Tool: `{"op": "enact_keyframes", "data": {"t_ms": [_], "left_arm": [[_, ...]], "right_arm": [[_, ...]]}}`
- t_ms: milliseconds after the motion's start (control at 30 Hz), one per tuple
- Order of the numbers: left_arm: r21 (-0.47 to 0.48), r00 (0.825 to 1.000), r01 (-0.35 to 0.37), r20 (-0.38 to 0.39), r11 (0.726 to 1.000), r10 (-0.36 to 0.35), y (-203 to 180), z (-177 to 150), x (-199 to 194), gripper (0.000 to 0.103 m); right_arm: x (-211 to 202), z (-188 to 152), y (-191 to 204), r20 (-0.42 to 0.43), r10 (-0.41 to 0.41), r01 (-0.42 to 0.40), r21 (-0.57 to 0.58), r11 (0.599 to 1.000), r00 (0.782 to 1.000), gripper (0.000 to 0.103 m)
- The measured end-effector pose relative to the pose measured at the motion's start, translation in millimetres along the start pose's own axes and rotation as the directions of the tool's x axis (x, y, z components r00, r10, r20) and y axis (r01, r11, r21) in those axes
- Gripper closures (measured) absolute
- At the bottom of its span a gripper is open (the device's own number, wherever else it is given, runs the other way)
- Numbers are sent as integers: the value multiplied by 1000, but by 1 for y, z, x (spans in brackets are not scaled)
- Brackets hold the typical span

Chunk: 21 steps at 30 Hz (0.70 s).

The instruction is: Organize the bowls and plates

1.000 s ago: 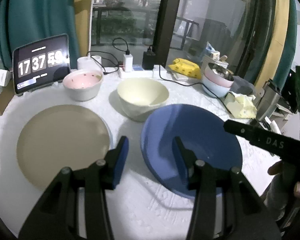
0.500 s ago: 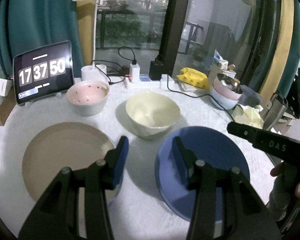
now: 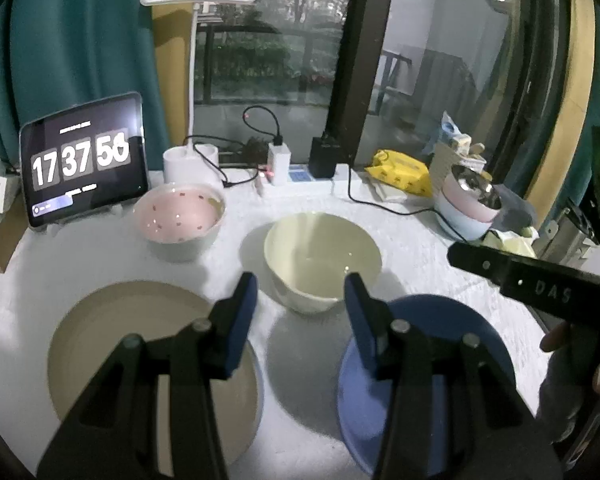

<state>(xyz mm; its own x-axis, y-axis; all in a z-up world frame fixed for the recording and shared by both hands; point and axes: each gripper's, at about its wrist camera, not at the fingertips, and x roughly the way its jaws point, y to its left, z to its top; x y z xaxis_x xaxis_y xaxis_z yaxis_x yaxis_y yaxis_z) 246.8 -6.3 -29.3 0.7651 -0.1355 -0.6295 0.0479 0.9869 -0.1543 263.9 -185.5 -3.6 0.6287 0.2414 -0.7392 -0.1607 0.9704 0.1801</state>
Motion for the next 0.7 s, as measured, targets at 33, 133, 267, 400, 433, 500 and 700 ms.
{"op": "enact_keyframes", "data": {"t_ms": [33, 133, 267, 400, 433, 500, 700], "left_arm": [[-1, 1000, 0, -1, 1000, 0, 1, 1, 2, 56], [-4, 1000, -1, -6, 1000, 1, 6, 5, 11, 56], [-11, 1000, -3, -14, 1000, 3, 12, 8, 22, 56], [-24, 1000, 0, -23, 1000, 0, 18, 10, 32, 56], [-26, 1000, -1, -28, 1000, 0, 19, 11, 35, 56], [-30, 999, 0, -37, 1000, -1, 21, 12, 41, 56], [-39, 998, 4, -55, 999, -6, 23, 15, 55, 56]], "right_arm": [[2, 1, 1, -2, 5, -5, 0, 1000, 1000, 63], [10, 6, 3, -12, 7, -7, -6, 1000, 1000, 63], [21, 11, 6, -27, 0, 0, -16, 1000, 1000, 63], [33, 16, 9, -42, 0, -1, -21, 1000, 999, 63], [37, 18, 9, -48, 3, -4, -20, 1000, 999, 63], [43, 19, 10, -57, 7, -8, -17, 1000, 998, 63], [63, 25, 14, -92, 15, -17, -15, 1000, 996, 63]]}}
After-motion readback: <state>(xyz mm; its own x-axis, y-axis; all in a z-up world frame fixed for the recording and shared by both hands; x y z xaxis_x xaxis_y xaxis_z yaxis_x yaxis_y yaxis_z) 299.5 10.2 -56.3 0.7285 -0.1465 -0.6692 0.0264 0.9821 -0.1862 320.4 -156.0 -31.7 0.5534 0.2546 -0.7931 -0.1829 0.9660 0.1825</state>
